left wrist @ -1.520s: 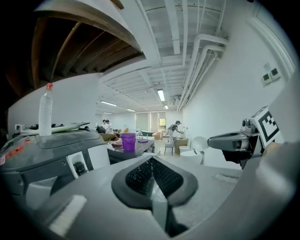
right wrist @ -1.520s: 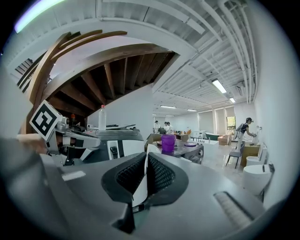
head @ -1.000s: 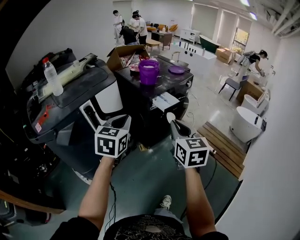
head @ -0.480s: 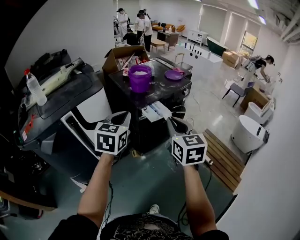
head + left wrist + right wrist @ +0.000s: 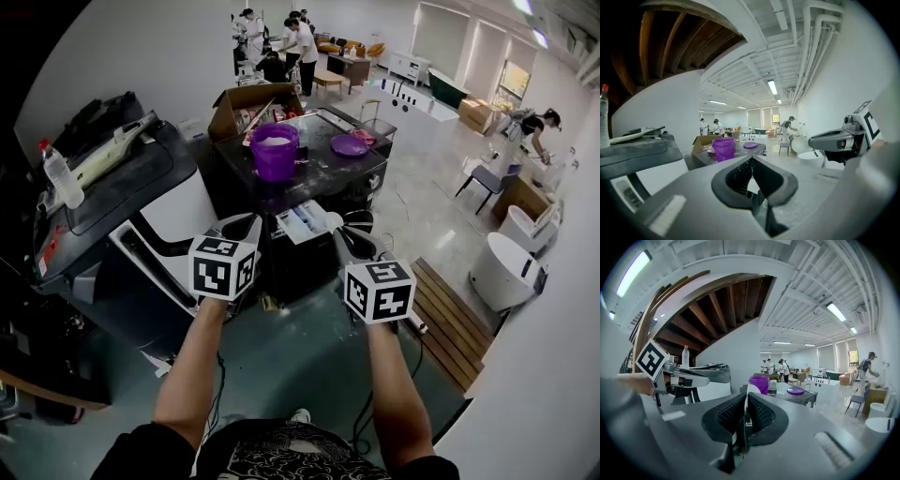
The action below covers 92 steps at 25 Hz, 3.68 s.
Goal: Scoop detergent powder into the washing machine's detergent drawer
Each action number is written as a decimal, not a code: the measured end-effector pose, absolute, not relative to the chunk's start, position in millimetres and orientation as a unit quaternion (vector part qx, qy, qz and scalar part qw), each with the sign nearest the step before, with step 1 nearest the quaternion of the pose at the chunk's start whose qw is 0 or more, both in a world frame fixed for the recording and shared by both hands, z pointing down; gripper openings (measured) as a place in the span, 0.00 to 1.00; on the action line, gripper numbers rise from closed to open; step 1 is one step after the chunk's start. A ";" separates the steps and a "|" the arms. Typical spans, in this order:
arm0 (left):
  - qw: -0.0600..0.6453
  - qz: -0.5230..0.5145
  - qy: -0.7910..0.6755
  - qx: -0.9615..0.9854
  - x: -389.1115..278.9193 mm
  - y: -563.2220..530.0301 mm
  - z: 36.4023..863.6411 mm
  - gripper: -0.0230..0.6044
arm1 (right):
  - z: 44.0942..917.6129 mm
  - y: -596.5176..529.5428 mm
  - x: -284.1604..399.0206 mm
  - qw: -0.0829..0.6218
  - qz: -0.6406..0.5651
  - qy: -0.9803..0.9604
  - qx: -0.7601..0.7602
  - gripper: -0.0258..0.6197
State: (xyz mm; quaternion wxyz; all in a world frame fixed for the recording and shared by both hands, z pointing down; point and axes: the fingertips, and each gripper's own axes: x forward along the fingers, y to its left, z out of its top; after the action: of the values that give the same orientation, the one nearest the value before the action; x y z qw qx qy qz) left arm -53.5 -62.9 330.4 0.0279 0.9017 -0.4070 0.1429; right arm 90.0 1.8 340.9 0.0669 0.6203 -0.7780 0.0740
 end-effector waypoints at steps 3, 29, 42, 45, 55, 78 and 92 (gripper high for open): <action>0.025 0.143 -0.409 0.901 -45.9 -66.7 329.0 0.04 | 341.7 -2.5 96.6 0.066 0.076 -0.780 0.617 0.10; 0.044 0.139 -0.436 0.888 -39.8 -181.8 354.1 0.04 | 361.6 -127.2 101.1 0.084 0.082 -0.806 0.580 0.10; 0.068 0.133 -0.435 0.888 -46.2 -326.8 357.6 0.04 | 357.5 -274.8 87.6 0.117 0.084 -0.812 0.566 0.10; 0.072 0.132 -0.434 0.888 -50.3 -350.0 360.0 0.04 | 355.2 -300.4 80.8 0.123 0.083 -0.814 0.562 0.10; 0.083 0.122 -0.431 0.890 -60.3 -410.4 364.4 0.04 | 356.0 -365.3 69.8 0.156 0.080 -0.815 0.552 0.10; 0.071 0.139 -0.402 0.902 -40.7 -450.8 368.8 0.04 | 386.0 -444.9 71.3 0.347 0.045 -0.807 0.475 0.10; 0.074 0.150 -0.428 0.888 -38.6 -464.4 375.4 0.04 | 399.4 -485.6 40.9 0.474 -0.022 -0.805 0.356 0.10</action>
State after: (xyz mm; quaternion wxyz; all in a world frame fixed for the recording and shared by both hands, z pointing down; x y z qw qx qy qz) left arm -38.6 -464.4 375.4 0.0741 0.8882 -0.4280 0.1496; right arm 40.9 -485.6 399.4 0.4736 0.3555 -0.8055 -0.0217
